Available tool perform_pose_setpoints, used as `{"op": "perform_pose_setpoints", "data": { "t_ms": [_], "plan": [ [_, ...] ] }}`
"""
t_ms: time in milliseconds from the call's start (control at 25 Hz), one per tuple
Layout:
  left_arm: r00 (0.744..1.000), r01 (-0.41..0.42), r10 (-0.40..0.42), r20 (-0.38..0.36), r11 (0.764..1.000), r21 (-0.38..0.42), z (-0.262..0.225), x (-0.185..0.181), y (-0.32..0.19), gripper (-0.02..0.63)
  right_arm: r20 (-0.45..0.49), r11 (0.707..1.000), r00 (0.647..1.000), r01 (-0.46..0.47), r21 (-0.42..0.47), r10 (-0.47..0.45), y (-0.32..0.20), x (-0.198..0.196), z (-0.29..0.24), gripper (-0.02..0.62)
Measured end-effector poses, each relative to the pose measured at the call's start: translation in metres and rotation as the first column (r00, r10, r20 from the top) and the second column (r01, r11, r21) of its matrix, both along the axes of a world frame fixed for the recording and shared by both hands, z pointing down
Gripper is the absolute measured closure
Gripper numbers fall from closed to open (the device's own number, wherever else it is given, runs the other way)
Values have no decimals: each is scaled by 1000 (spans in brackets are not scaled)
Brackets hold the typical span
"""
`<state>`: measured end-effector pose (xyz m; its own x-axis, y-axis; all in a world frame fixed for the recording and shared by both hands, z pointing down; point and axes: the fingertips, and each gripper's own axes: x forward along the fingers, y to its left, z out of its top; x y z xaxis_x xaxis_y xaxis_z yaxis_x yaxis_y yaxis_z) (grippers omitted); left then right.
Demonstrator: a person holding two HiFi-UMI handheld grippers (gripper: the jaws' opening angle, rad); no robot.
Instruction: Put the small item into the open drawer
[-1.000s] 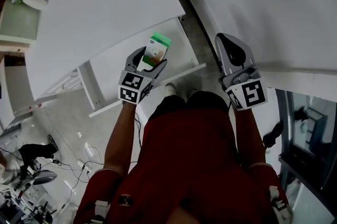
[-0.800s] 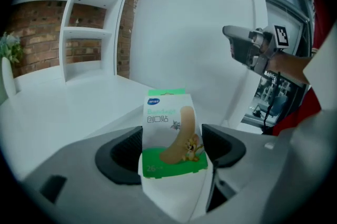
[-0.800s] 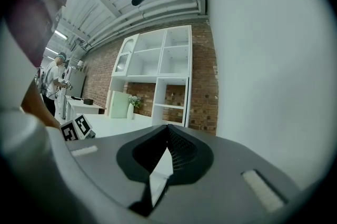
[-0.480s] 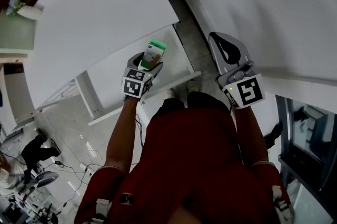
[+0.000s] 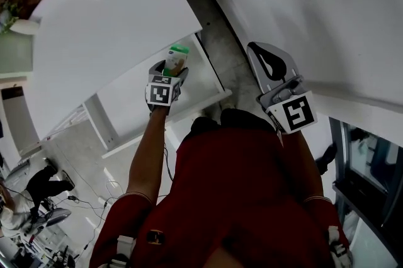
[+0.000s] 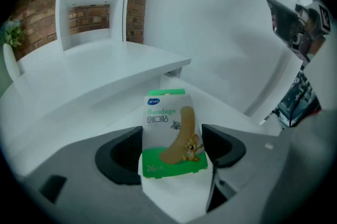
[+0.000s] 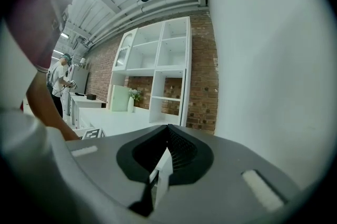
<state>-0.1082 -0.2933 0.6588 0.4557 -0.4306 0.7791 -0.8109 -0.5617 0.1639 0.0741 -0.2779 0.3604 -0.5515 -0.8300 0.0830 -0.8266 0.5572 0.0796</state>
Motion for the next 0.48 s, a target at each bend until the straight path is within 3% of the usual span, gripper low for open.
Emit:
{"op": "perform_pose_setpoints", "data": {
  "t_ms": [240, 480],
  "plan": [
    [998, 68, -66, 24, 996, -51, 25, 8, -18, 253, -9, 1000, 1000, -2, -21, 2, -5, 14, 8, 583],
    [994, 97, -94, 55, 994, -53, 37, 12, -35, 252, -15, 999, 1000, -11, -45, 10, -5, 27, 18, 583]
  ]
}}
